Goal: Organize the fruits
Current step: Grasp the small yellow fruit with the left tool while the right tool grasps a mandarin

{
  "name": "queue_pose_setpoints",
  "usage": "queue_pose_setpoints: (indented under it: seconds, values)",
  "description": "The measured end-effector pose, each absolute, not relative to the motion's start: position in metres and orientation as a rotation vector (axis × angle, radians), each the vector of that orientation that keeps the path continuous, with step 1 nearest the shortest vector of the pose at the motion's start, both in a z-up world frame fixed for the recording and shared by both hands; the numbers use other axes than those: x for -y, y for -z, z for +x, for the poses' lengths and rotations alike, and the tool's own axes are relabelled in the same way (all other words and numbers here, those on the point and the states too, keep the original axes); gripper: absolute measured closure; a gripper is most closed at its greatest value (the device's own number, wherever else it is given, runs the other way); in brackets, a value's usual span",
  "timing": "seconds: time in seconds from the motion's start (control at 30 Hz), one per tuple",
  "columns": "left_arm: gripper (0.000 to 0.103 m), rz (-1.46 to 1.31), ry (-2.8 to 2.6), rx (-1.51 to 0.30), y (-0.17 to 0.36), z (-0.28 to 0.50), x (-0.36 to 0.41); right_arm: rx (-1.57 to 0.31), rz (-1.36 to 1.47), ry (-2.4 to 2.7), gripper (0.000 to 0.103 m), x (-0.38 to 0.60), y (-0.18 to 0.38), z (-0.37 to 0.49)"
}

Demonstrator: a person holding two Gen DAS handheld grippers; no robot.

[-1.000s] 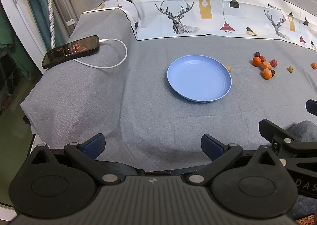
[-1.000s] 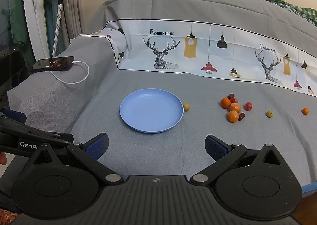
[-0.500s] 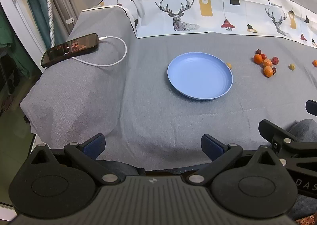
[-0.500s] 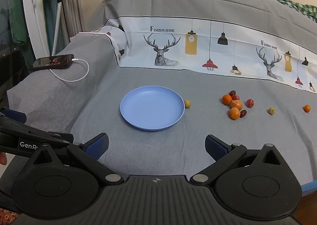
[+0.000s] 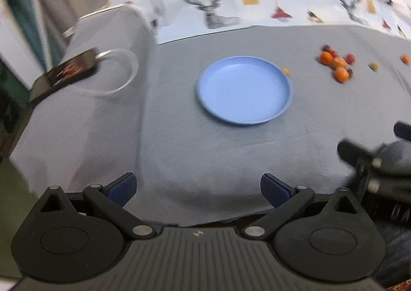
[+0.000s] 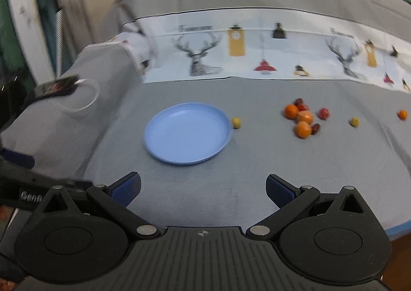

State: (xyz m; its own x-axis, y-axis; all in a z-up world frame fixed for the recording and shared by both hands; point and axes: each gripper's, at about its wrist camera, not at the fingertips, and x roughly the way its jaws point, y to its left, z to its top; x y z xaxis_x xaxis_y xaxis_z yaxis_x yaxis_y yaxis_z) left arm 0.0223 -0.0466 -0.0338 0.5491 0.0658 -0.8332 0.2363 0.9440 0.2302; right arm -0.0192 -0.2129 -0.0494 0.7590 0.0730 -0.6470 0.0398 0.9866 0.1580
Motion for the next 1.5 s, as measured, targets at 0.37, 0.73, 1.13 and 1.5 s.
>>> queue_pose_setpoints:
  seconds: [0.37, 0.73, 1.13, 1.5]
  values:
    - [0.000, 0.714, 0.432, -0.842, 0.053, 0.126, 0.206, -0.628, 0.321, 0.398, 0.000, 0.395, 0.084, 0.031]
    - [0.000, 0.977, 0.589, -0.971, 0.160, 0.248, 0.290, -0.562, 0.433, 0.801, 0.001, 0.649, 0.160, 0.172]
    - [0.022, 1.029, 0.702, -1.180, 0.204, 0.308, 0.291, -0.684, 0.420, 0.961, 0.001, 0.760, 0.263, 0.270]
    - [0.073, 0.897, 0.744, -1.161, 0.157, 0.290, 0.281, -0.650, 0.394, 0.998, 0.103, 0.748, 0.235, 0.248]
